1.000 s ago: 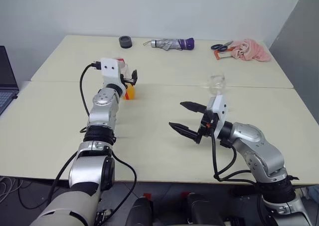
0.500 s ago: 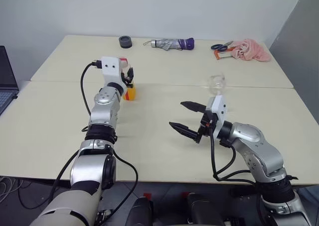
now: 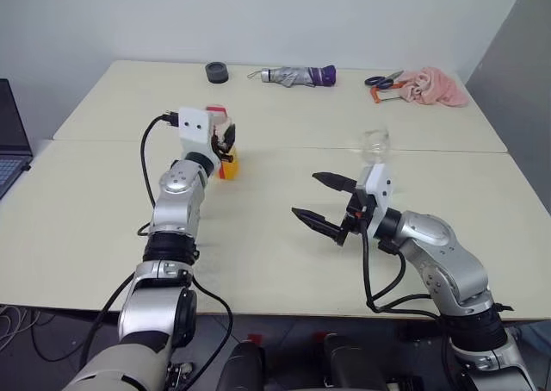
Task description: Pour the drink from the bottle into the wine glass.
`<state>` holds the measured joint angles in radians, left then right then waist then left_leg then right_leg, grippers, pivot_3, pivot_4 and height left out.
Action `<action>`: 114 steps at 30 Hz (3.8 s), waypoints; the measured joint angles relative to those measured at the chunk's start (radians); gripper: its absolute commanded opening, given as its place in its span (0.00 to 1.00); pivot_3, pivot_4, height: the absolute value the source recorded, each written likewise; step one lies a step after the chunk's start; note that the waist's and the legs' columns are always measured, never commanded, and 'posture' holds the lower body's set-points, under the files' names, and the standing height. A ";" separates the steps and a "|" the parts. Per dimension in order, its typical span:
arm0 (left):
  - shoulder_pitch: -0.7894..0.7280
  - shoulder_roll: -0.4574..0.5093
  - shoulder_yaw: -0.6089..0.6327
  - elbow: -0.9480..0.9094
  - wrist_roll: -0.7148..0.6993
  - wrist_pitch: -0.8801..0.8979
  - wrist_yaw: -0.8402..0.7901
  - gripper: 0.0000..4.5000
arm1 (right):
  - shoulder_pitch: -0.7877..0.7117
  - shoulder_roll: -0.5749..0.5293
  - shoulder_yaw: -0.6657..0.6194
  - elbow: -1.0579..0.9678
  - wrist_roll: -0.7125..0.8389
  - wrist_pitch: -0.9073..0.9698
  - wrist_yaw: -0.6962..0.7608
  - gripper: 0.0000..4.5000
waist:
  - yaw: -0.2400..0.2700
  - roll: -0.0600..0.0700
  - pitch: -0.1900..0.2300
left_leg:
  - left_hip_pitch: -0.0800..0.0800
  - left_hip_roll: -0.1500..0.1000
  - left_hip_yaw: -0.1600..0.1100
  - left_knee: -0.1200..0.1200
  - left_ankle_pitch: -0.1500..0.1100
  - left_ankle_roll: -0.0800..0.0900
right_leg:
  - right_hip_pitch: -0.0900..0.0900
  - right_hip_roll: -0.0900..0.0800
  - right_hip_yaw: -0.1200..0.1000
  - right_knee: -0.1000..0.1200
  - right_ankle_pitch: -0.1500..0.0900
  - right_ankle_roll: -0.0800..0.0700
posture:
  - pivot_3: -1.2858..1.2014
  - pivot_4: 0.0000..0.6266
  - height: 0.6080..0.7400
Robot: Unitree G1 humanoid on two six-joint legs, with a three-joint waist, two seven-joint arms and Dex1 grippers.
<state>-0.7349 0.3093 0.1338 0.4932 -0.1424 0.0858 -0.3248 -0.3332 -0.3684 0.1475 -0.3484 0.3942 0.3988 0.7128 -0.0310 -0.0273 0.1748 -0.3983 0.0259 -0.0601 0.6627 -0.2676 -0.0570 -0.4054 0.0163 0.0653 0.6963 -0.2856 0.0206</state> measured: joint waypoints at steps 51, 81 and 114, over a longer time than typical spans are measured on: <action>-0.030 0.034 -0.284 -0.091 -0.190 0.053 -1.038 0.42 | -0.134 -0.002 0.014 -0.182 0.089 0.303 -0.236 1.00 | -0.002 0.000 0.000 | 0.000 -0.001 0.001 0.000 0.000 0.001 | -0.001 0.004 0.001 0.000 0.000 0.000 | 0.52 0.24 1.00; -0.016 0.017 -0.284 -0.149 -0.200 0.079 -1.030 0.40 | -0.377 -0.153 0.046 0.265 0.044 -0.015 0.361 0.74 | 0.000 0.002 0.002 | -0.001 0.001 0.000 0.001 0.000 0.001 | -0.001 0.001 0.000 0.000 0.000 -0.001 | 0.52 0.24 1.00; -0.031 -0.036 -0.252 -0.078 -0.185 -0.004 -0.922 0.40 | -0.035 0.169 0.022 -0.301 -0.097 0.330 -0.467 0.42 | -0.003 0.003 0.003 | -0.001 0.000 0.001 0.001 0.000 0.001 | -0.001 0.006 0.003 0.000 0.000 0.000 | 0.52 0.24 1.00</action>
<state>-0.7663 0.2730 -0.1184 0.4155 -0.3274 0.0821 -1.2471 -0.3680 -0.1999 0.1693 -0.6494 0.2971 0.7284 0.2460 -0.0336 -0.0248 0.1776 -0.3989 0.0260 -0.0589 0.6634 -0.2677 -0.0565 -0.4065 0.0220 0.0680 0.6962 -0.2859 0.0205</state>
